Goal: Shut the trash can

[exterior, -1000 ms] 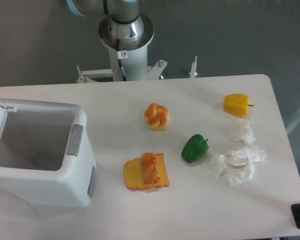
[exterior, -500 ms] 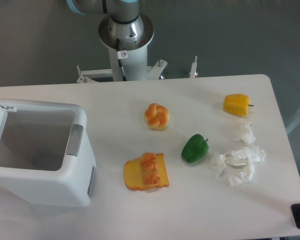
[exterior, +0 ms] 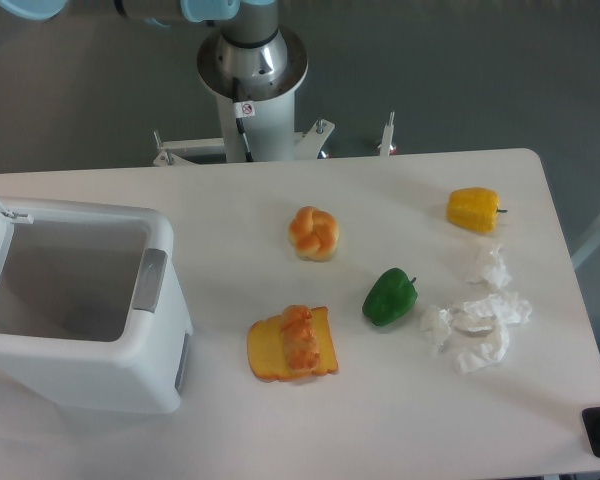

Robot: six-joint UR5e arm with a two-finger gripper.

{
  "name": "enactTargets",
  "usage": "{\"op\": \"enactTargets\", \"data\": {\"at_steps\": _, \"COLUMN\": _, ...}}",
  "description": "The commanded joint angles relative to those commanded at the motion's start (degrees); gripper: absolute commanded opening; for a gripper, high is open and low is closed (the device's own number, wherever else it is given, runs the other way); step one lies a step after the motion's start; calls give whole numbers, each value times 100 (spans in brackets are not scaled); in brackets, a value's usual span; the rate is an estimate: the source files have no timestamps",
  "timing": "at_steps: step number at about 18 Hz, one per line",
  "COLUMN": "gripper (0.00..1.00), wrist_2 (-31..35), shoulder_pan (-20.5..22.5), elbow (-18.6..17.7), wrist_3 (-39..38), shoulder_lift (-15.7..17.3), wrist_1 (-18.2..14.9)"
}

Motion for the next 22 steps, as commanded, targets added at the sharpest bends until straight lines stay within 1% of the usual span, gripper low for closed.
{"op": "enactTargets", "data": {"at_steps": 4, "gripper": 100, "wrist_2": 79, "shoulder_pan": 44, "elbow": -202, "wrist_3": 9, "shoulder_lift": 26, "wrist_1": -9}}
{"op": "enactTargets", "data": {"at_steps": 8, "gripper": 100, "wrist_2": 439, "shoulder_pan": 149, "elbow": -334, "wrist_3": 9, "shoulder_lift": 175, "wrist_1": -17}}
{"op": "enactTargets", "data": {"at_steps": 10, "gripper": 100, "wrist_2": 440, "shoulder_pan": 333, "elbow": -430, "wrist_3": 0, "shoulder_lift": 316, "wrist_1": -26}}
{"op": "enactTargets", "data": {"at_steps": 12, "gripper": 100, "wrist_2": 475, "shoulder_pan": 465, "elbow": -641, "wrist_3": 9, "shoulder_lift": 544, "wrist_1": -26}}
{"op": "enactTargets", "data": {"at_steps": 13, "gripper": 100, "wrist_2": 518, "shoulder_pan": 605, "elbow": -746, "wrist_3": 17, "shoulder_lift": 658, "wrist_1": -26}}
{"op": "enactTargets", "data": {"at_steps": 15, "gripper": 100, "wrist_2": 545, "shoulder_pan": 773, "elbow": -774, "wrist_3": -17, "shoulder_lift": 782, "wrist_1": -44}}
{"op": "enactTargets", "data": {"at_steps": 17, "gripper": 100, "wrist_2": 746, "shoulder_pan": 782, "elbow": -809, "wrist_3": -26, "shoulder_lift": 861, "wrist_1": -44}}
{"op": "enactTargets", "data": {"at_steps": 19, "gripper": 100, "wrist_2": 966, "shoulder_pan": 774, "elbow": -809, "wrist_3": -9, "shoulder_lift": 870, "wrist_1": -44}}
{"op": "enactTargets", "data": {"at_steps": 22, "gripper": 100, "wrist_2": 1020, "shoulder_pan": 773, "elbow": -809, "wrist_3": 9, "shoulder_lift": 844, "wrist_1": -44}}
